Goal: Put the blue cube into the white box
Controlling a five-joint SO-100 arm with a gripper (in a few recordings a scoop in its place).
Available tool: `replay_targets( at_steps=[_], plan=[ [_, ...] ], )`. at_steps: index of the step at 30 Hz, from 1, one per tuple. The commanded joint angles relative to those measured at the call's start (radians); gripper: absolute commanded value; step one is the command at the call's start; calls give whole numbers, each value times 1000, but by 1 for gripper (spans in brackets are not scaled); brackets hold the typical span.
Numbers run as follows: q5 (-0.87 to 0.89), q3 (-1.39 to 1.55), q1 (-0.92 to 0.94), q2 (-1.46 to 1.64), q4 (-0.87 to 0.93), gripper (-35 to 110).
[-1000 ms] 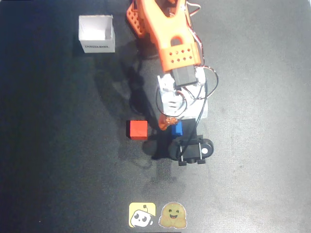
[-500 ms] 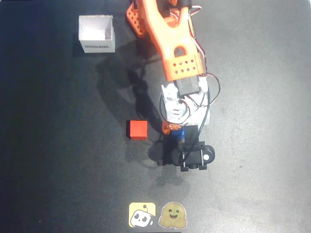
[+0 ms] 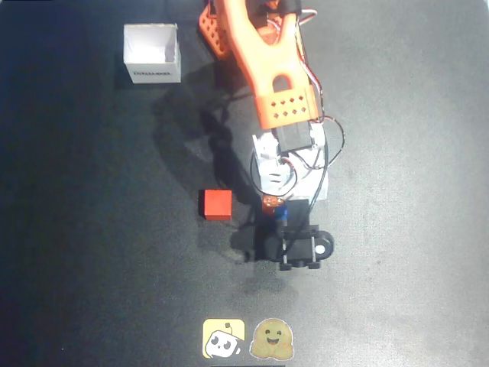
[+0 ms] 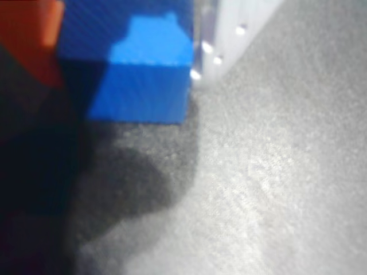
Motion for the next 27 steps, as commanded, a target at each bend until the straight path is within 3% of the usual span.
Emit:
replay_targets(
  at_steps=[1,6,13,19,27],
  plan=[
    [54,-34,15,83,64,0],
    [153,-114,124,172,236,0],
    [229,-123,488,371,463,0],
    [149,-123,801,474,572,0],
    [120,-127,1049,569,718,0]
  ],
)
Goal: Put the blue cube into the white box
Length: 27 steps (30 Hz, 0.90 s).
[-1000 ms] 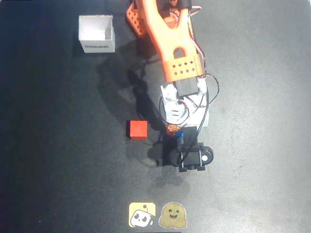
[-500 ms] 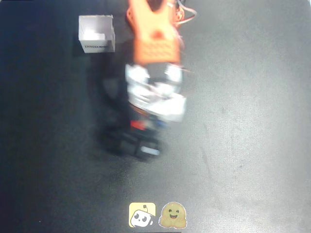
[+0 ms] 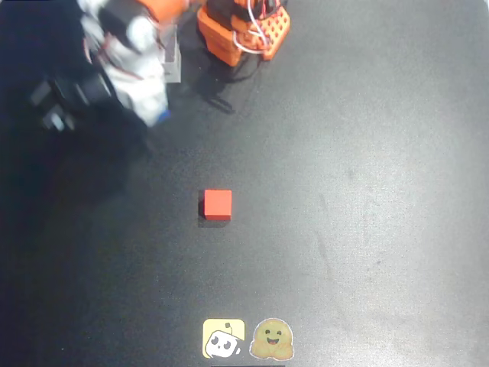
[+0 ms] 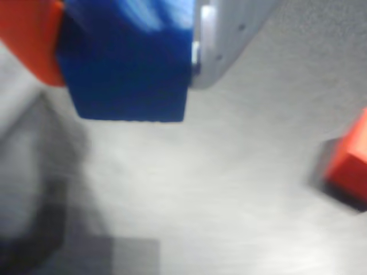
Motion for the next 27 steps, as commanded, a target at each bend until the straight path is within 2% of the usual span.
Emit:
replay_targets(
  at_steps=[1,5,12,27],
  plan=[
    [-34,-43,98,74,64,0],
    [-81,-38,212,91,124,0],
    [-221,-20,417,83,117,0],
    [-224,67,448,43,156,0]
  ],
)
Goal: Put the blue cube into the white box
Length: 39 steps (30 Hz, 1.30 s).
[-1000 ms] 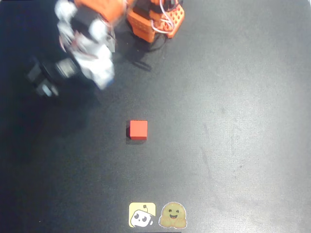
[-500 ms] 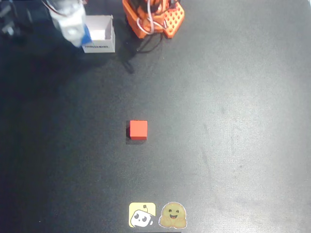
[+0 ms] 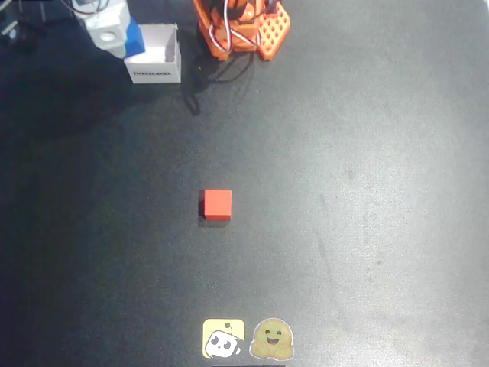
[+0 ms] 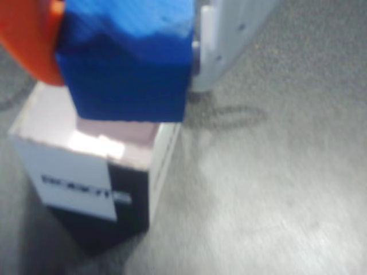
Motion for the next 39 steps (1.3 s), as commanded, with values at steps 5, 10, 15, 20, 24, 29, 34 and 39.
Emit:
replay_targets(
  at_steps=[5,10,15,20,24,29,34,39],
  plan=[
    [-11,29,25,2,83,0],
    [-57,67,67,15,80,0],
    [-103,81,109,21,89,0],
    [-120,92,110,23,89,16],
    [-141,92,110,26,89,24],
    [-147,92,103,34,89,22],
    [-195,87,103,64,83,0],
    [-351,35,44,91,32,0]
  ],
)
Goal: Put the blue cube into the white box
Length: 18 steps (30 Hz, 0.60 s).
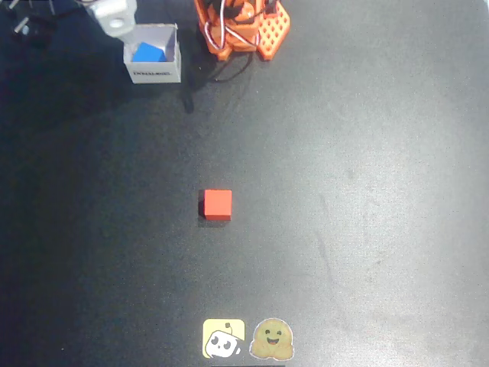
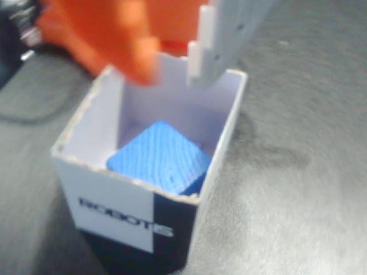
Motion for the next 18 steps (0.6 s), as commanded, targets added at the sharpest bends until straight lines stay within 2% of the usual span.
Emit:
replay_targets(
  at_steps=[1,13,18],
  plan=[
    [-52,-58,-84,34,12,0],
    [-58,18,-699,60,-367,0],
    [-129,66,-913,123,-411,0]
  ],
)
